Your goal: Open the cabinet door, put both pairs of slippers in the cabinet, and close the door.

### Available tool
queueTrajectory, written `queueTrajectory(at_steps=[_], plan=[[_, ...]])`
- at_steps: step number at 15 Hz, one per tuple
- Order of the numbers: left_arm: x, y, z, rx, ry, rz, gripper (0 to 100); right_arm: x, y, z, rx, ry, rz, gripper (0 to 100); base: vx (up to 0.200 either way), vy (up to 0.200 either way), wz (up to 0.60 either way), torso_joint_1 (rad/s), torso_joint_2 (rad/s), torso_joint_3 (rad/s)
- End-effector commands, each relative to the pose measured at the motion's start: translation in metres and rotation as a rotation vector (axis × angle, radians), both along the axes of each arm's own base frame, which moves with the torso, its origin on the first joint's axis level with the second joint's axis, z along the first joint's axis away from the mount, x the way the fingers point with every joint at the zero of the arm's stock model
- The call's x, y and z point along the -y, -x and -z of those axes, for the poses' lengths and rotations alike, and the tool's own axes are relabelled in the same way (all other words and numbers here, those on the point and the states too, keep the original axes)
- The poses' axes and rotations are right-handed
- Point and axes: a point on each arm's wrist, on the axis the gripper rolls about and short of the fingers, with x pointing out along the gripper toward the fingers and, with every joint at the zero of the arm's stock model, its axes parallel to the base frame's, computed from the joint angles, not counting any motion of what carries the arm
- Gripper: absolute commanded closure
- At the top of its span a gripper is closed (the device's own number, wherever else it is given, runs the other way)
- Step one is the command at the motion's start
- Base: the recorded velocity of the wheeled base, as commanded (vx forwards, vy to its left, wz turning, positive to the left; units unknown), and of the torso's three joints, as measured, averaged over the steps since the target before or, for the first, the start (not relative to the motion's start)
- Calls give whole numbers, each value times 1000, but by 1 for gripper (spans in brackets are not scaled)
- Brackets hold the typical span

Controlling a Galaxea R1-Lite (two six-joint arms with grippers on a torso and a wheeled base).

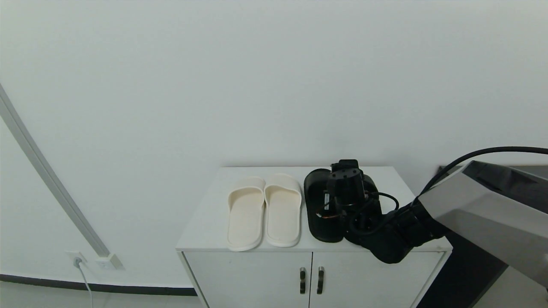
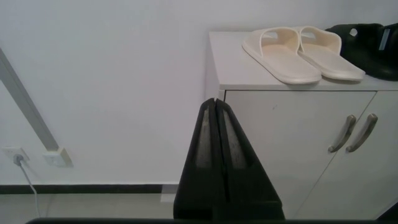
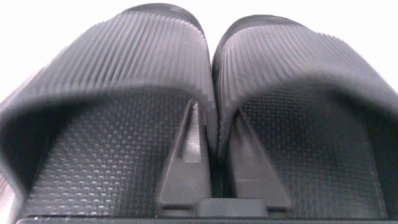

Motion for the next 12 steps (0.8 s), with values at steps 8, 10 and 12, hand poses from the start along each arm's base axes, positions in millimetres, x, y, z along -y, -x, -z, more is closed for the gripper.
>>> queueTrajectory(at_steps=[8, 10, 12], plan=[[0, 0, 0, -1, 0, -3, 100, 18, 32, -45, 39, -13, -75, 100, 0, 0, 0, 0, 0, 0], [0, 0, 0, -1, 0, -3, 100, 27, 57, -63, 43, -23, -175, 100, 0, 0, 0, 0, 0, 0], [0, 0, 0, -1, 0, -3, 100, 35, 83, -78, 47, -33, -290, 100, 0, 0, 0, 0, 0, 0]])
